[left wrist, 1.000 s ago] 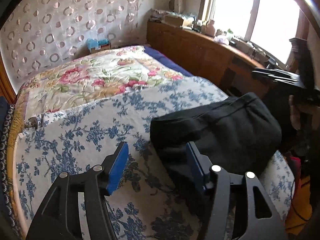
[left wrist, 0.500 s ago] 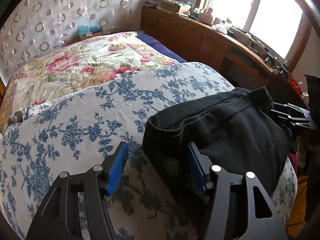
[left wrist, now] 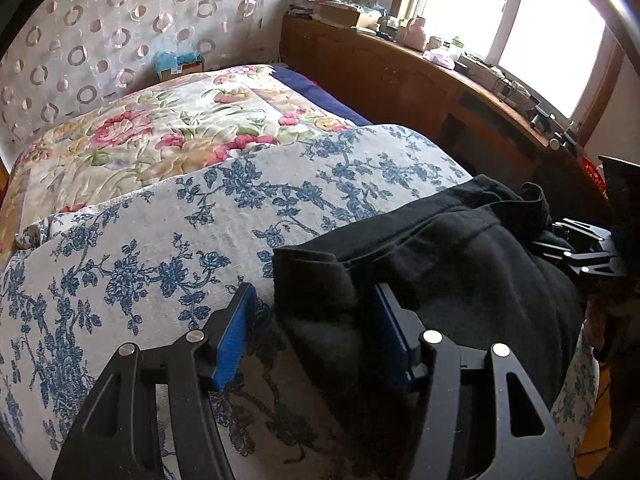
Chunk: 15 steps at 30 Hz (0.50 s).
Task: Fold small clothes
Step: 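Lift the folded black shirt off the bed with both grippers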
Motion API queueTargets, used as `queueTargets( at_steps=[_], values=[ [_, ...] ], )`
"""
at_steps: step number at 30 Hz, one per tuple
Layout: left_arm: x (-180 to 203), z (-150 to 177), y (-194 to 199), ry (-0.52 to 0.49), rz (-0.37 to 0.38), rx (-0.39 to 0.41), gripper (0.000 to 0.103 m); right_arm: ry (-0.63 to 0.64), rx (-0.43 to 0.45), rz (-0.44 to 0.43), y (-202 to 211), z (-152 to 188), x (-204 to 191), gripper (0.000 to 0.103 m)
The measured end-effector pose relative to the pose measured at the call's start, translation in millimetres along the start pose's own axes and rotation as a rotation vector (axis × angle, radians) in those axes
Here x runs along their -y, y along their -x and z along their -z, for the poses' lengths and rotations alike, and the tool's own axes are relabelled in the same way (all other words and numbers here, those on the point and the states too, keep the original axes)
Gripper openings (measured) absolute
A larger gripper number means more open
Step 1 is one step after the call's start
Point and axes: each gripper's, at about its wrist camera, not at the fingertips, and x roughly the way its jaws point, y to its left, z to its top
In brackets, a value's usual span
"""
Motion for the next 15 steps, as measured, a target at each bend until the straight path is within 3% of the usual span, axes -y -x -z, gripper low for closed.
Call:
queueTargets(
  at_steps=[6,8,12,14,15],
  values=[
    [3,-1,-1,0.023,0.07,-0.001,0.06,0.013,0.006,-0.006,-2,5,-5,0.062],
    [6,-2,-2,0.025,0.086,-0.004,0.059,0.019,0.006,-0.018,-4,6,-8,0.053],
    [10,-3,-3,0.018,0.109,-0.003,0.041,0.037,0.01,-0.048,-6,7,-11,0.04],
    [9,-3,-3,0.014,0.108,-0.006,0.022,0.05,0.013,-0.067,-5,8,-12,0.03],
    [8,-3,-2,0.019,0.12,-0.011,0.018,0.06,0.016,-0.069,-4,8,-12,0.027]
  ],
)
